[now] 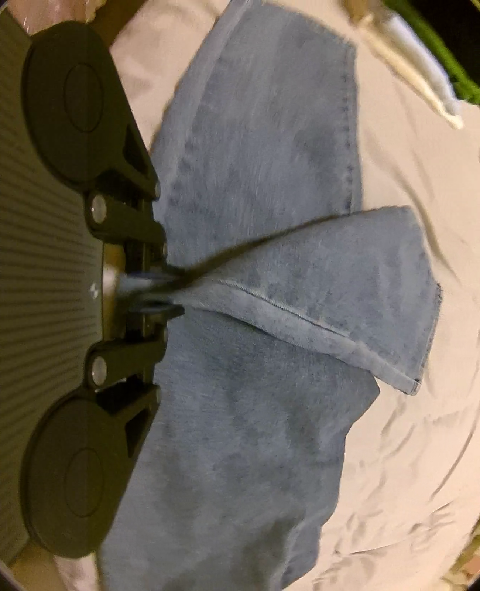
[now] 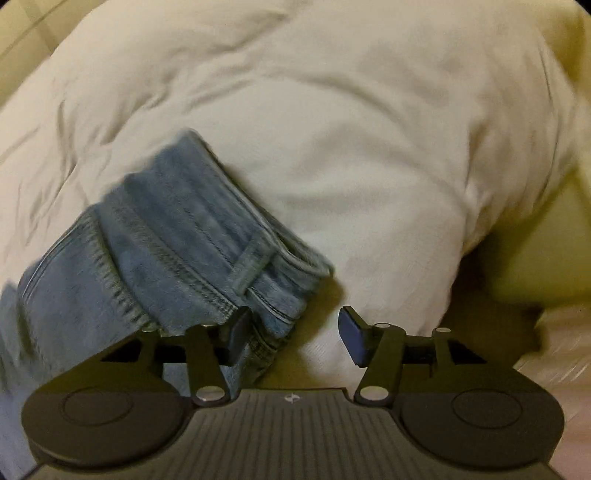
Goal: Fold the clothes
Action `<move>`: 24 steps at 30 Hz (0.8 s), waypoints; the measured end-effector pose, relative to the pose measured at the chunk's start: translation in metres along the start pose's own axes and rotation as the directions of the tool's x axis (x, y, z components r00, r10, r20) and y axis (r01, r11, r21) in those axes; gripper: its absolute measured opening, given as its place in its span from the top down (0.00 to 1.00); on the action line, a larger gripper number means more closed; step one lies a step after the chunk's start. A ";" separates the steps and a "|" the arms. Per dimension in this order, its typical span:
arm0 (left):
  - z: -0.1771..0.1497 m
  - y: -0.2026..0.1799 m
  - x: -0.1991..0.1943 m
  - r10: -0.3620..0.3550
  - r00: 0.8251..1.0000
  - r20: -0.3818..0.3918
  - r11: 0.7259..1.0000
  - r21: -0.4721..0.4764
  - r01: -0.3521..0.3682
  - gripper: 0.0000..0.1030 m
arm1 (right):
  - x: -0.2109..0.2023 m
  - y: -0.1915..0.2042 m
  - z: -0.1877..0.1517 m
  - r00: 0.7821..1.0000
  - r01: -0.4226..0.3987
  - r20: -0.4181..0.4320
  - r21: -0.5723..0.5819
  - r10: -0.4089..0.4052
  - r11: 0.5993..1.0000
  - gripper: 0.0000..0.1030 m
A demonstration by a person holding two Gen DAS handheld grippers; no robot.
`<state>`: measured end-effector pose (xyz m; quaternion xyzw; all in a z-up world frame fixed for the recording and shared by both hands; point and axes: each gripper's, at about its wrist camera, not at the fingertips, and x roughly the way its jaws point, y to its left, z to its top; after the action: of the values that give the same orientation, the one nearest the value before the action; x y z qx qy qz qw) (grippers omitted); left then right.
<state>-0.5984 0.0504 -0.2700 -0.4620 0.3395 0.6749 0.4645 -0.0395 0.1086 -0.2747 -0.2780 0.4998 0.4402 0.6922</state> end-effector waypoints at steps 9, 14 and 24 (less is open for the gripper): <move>0.005 0.002 -0.024 -0.015 1.000 0.025 0.998 0.060 0.013 0.83 | -0.031 0.128 -0.041 0.910 -0.408 -0.192 -0.246 0.368 0.879 0.63; 0.022 0.036 -0.022 -0.045 0.999 0.015 0.999 0.022 0.044 0.82 | -0.027 0.193 -0.078 0.857 -0.499 -0.297 -0.274 0.422 0.822 0.68; 0.089 0.140 0.017 0.002 0.996 -0.084 0.999 0.045 0.002 0.83 | -0.017 0.300 -0.128 0.850 -0.478 -0.352 -0.202 0.392 0.855 0.62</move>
<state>-0.7602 0.0870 -0.2512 -0.4793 0.3739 0.6471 0.4601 -0.3645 0.1346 -0.2869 -0.3150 0.5807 0.6062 0.4427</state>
